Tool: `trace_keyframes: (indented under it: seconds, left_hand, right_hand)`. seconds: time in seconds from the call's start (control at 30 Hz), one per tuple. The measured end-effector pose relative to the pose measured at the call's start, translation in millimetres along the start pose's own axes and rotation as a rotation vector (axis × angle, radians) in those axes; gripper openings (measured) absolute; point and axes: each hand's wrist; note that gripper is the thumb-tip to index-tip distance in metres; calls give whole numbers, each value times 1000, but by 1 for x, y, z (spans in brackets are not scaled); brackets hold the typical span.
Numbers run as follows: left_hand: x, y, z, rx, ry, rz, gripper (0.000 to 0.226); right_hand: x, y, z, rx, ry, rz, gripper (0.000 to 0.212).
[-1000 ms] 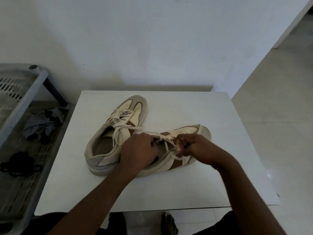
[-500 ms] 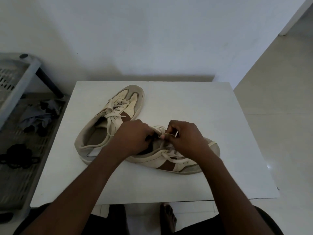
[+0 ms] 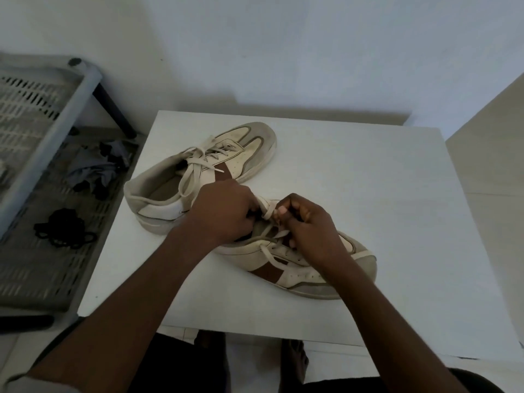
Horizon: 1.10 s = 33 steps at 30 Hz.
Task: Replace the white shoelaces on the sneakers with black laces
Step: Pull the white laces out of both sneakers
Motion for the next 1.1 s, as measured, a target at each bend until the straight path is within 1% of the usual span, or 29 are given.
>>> trace_keyframes:
  seconds: [0.07,0.17,0.23,0.33,0.37,0.4,0.47,0.57,0.67,0.7,0.73,0.8,0.87,0.9,0.93,0.97,1.0,1.03,1.07,1.1]
  left_hand:
    - [2,-2,-3,29,24,63,17]
    - [6,-5,-9,242,101,141,17]
    - [6,-1,-11,514,66,276,23]
    - [7,7,-9,1052,19,577,31]
    - [7,10,-8,1155,15,632,33]
    - [7,11,-7,1202,12,654,35]
    - [6,12,-6,1208,30,659,38]
    - [4,12,-9,1261,82,695,34]
    - [4,12,-9,1278,109,717,30]
    - [5,12,-10,1282,114,719,30]
    - [4,13,-10,1285,113,722,30]
    - [4,15,-10,1288,111,730,29]
    - [3,16,-10,1278,123,742,27]
    - [3,16,-9,1271,131,745,26]
    - [3,17,-9,1268,133,743,26]
    - [3,17,-9,1267,128,738,27]
    - [3,17,-9,1267,121,732,28]
    - [3,17,-8,1265,121,728,29]
    - [3,16,-8,1266,124,731,29]
    - [4,15,-8,1278,120,738,29]
  right_hand:
    - [-8,-5,-2,79,21,11,23]
    - [-17,-7,-8,105,46,5,20]
    - [-19,-9,-12,114,70,2,17]
    - [-19,-9,-11,123,81,4,19]
    - [-18,-9,-10,111,76,16,20]
    - [-15,-9,-8,111,71,35,19]
    - [-5,-10,-6,164,70,88,19]
    - [12,-8,11,216,40,144,20]
    - [17,1,43,170,-135,117,21]
    - [16,4,49,141,-132,83,21]
    - [14,6,51,135,-68,55,21]
    - [9,1,42,226,63,65,21]
    - [4,-7,24,319,71,96,38]
    - [2,-11,15,385,74,117,40]
    - [-1,-13,6,469,103,150,35]
    - [-3,-16,-1,537,152,203,25]
    - [-4,-17,-3,568,206,260,15]
    - [-6,-18,-2,564,217,318,10]
    - [-7,-16,2,529,171,370,10]
    - [-7,-14,11,429,86,401,13]
Point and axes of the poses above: each hand's wrist, its own x-axis away from the middle knuckle, its own z-axis out of the back of the hand, y = z × x, and after that the axes turned 8 degrees about x, right-handed
